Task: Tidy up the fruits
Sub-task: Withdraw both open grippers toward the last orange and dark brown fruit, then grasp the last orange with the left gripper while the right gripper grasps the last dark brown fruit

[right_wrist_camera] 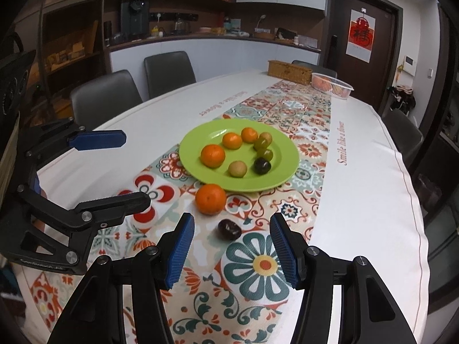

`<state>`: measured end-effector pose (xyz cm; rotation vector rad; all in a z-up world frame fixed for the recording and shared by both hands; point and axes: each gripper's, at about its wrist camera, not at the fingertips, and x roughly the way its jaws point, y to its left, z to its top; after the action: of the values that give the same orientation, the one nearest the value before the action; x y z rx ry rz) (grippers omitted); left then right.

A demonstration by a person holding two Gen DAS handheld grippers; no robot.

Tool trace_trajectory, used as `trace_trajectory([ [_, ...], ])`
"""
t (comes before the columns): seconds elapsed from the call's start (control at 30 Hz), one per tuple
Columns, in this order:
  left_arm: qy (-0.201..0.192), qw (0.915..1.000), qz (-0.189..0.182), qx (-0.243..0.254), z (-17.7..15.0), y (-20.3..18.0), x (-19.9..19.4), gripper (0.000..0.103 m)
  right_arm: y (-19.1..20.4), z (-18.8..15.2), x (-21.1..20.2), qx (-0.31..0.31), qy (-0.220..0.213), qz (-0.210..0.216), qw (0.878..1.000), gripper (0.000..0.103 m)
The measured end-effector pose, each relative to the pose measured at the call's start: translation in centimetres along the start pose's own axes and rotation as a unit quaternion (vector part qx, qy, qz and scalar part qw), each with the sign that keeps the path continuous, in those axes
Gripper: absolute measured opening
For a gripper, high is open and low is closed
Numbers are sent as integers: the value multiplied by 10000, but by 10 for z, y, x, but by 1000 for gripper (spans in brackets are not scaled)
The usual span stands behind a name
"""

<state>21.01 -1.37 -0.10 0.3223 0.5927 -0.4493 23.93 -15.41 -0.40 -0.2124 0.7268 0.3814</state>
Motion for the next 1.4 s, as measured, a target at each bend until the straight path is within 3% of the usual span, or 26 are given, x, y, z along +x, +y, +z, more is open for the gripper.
trace_trajectory([
  [0.23, 81, 9998, -141, 98, -9, 1, 15, 71, 3, -8, 15, -121, 192, 31, 9997, 56],
  [0.57, 463, 9976, -512, 109, -13, 8, 55, 59, -1, -14, 45, -148, 495, 153, 9985, 55],
  [0.7, 609, 9961, -633, 126, -12, 9, 71, 53, -4, -14, 56, -146, 593, 200, 9979, 50],
  [0.77, 632, 9957, -655, 150, -12, 8, 75, 53, -5, -14, 61, -164, 644, 233, 9975, 45],
  [1.0, 713, 9944, -763, 159, -10, 8, 90, 53, -7, -16, 71, -229, 728, 344, 9965, 44],
  [1.07, 741, 9940, -790, 165, -10, 9, 94, 53, -7, -16, 74, -235, 762, 390, 9961, 39],
  [1.3, 777, 9928, -840, 341, -8, 8, 101, 52, -7, -17, 84, -276, 814, 472, 9952, 38],
  [1.4, 816, 9924, -863, 315, -6, 9, 106, 47, -6, -16, 87, -296, 823, 511, 9949, 38],
])
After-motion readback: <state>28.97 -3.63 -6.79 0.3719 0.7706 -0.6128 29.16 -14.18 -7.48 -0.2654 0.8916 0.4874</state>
